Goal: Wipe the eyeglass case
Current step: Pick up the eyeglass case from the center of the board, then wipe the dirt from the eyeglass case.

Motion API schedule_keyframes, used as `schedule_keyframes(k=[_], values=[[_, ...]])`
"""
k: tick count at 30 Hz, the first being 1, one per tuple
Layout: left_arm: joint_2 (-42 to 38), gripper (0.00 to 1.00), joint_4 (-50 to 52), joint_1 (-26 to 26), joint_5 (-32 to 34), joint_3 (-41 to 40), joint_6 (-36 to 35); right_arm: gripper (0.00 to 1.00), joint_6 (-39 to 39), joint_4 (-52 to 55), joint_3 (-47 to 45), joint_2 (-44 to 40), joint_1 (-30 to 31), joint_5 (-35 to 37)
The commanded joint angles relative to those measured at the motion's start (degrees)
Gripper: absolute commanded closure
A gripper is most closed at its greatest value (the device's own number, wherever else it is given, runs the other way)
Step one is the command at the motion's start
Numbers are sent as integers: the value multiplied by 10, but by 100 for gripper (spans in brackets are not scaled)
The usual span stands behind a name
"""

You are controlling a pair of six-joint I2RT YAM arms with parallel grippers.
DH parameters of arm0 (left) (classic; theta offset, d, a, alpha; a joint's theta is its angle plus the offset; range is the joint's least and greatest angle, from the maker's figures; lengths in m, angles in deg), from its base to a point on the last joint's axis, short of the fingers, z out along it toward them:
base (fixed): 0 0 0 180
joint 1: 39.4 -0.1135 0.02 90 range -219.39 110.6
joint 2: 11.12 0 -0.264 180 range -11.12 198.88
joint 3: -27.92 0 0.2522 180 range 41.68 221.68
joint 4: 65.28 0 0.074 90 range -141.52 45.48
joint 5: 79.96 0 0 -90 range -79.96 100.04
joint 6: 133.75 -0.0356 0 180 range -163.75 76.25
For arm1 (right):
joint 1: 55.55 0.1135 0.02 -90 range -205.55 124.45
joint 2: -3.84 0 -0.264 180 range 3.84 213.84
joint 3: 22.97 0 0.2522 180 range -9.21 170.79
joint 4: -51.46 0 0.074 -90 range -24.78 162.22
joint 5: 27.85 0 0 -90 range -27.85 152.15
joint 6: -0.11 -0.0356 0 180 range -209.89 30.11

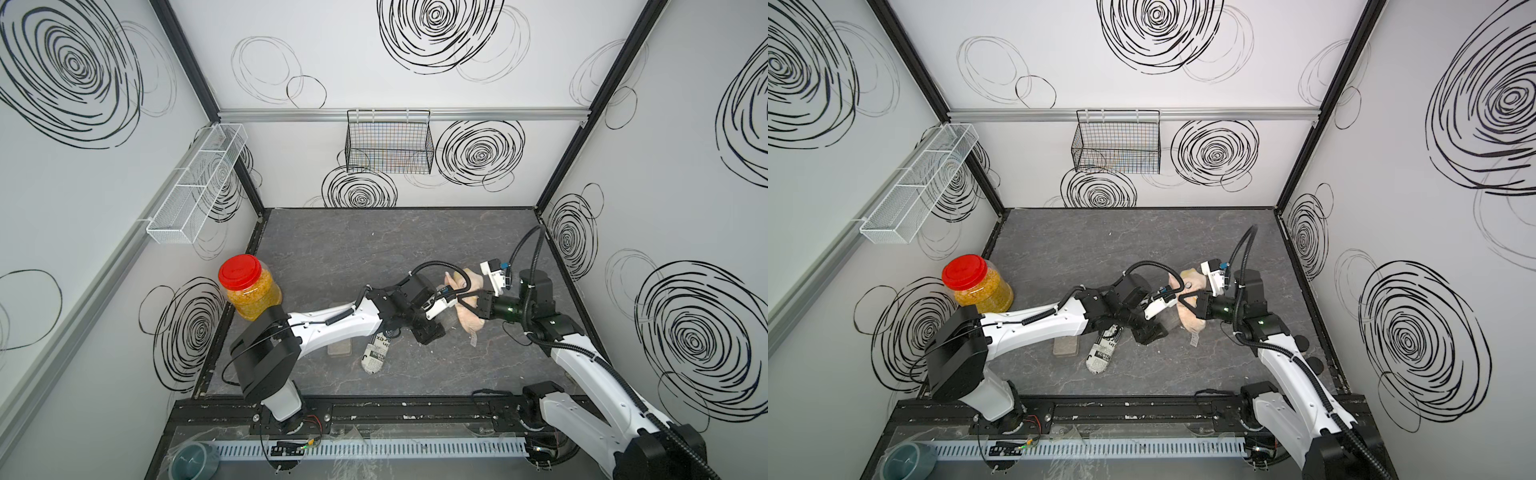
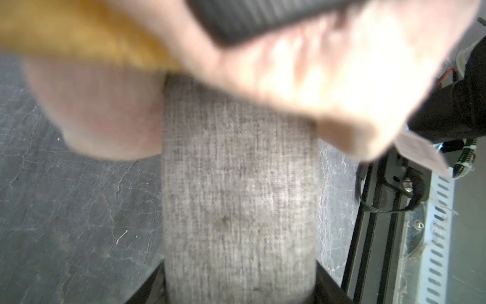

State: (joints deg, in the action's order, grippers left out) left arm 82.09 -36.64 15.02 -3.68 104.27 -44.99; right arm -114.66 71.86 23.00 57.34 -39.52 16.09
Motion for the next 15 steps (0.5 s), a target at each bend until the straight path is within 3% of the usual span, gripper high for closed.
schedule_keyframes(k=[1, 5, 12, 15], values=[[-28, 39, -72, -4, -13, -11, 31, 100, -4, -16, 26, 17, 43, -23], [-48, 39, -107, -5, -6, -25, 47, 100, -5, -17, 17, 41, 59, -6], [-77, 39, -117, -5, 18, -45, 49, 100, 13, 127, 73, 76, 6, 148], [-80, 39, -127, -4, 18, -51, 54, 100, 16, 87, 72, 67, 1, 103]])
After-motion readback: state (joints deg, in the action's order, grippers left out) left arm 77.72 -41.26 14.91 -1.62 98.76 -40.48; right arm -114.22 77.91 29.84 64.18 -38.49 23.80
